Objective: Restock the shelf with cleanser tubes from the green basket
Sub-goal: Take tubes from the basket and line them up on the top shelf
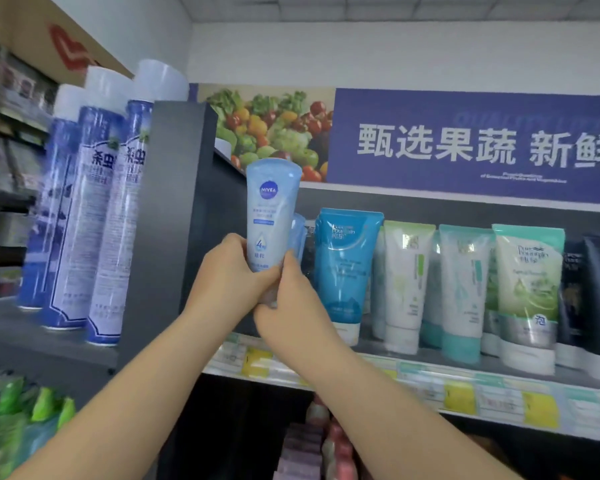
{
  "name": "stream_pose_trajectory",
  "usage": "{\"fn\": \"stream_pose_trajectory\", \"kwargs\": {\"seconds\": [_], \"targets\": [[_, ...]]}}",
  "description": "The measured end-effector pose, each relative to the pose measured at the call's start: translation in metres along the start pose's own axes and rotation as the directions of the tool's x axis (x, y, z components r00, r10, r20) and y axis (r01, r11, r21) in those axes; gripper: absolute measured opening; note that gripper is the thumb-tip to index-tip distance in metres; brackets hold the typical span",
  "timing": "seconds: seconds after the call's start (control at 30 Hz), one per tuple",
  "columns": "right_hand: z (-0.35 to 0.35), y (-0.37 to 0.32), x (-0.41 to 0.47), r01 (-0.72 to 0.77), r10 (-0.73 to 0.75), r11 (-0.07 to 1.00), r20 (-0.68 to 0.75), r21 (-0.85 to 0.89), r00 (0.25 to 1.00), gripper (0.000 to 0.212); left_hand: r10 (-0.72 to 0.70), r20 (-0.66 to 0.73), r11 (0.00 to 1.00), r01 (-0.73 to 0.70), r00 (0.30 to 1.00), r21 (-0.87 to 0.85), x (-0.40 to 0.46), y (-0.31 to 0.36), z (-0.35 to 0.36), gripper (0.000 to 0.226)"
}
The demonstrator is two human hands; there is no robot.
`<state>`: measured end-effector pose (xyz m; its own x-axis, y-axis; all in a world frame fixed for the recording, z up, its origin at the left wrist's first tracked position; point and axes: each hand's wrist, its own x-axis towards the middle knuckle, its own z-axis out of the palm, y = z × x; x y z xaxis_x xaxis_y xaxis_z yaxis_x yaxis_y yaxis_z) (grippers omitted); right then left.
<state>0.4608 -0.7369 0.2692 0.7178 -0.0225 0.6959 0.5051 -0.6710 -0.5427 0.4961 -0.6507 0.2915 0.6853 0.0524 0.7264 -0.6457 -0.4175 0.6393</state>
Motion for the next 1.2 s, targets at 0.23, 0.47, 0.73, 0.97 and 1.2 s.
{"fn": "stream_pose_trajectory", "kwargs": {"seconds": [0.23, 0.47, 0.73, 0.97, 1.2], "targets": [[0.004, 0.003, 0.008, -0.152, 0.161, 0.981, 0.067, -0.123, 0.985, 0.077, -0.067, 0.165, 0.996, 0.057, 0.984, 0.066, 0.015, -0.013, 0.018, 0.041], [0.003, -0.001, 0.018, -0.263, 0.308, 0.929, 0.153, -0.259, 0.939, 0.084, -0.14, 0.251, 0.981, 0.1, 0.958, 0.165, 0.025, -0.017, 0.029, 0.035], [-0.001, 0.002, 0.022, -0.293, 0.362, 0.907, 0.202, -0.303, 0.91, 0.08, -0.184, 0.291, 0.973, 0.131, 0.939, 0.192, 0.028, -0.019, 0.034, 0.038], [-0.004, 0.001, 0.022, -0.29, 0.36, 0.907, 0.208, -0.306, 0.909, 0.077, -0.187, 0.283, 0.97, 0.13, 0.941, 0.207, 0.025, -0.018, 0.035, 0.037], [-0.002, 0.001, 0.016, -0.258, 0.297, 0.937, 0.149, -0.234, 0.943, 0.078, -0.111, 0.195, 0.977, 0.071, 0.975, 0.202, 0.013, -0.011, 0.03, 0.051]]}}
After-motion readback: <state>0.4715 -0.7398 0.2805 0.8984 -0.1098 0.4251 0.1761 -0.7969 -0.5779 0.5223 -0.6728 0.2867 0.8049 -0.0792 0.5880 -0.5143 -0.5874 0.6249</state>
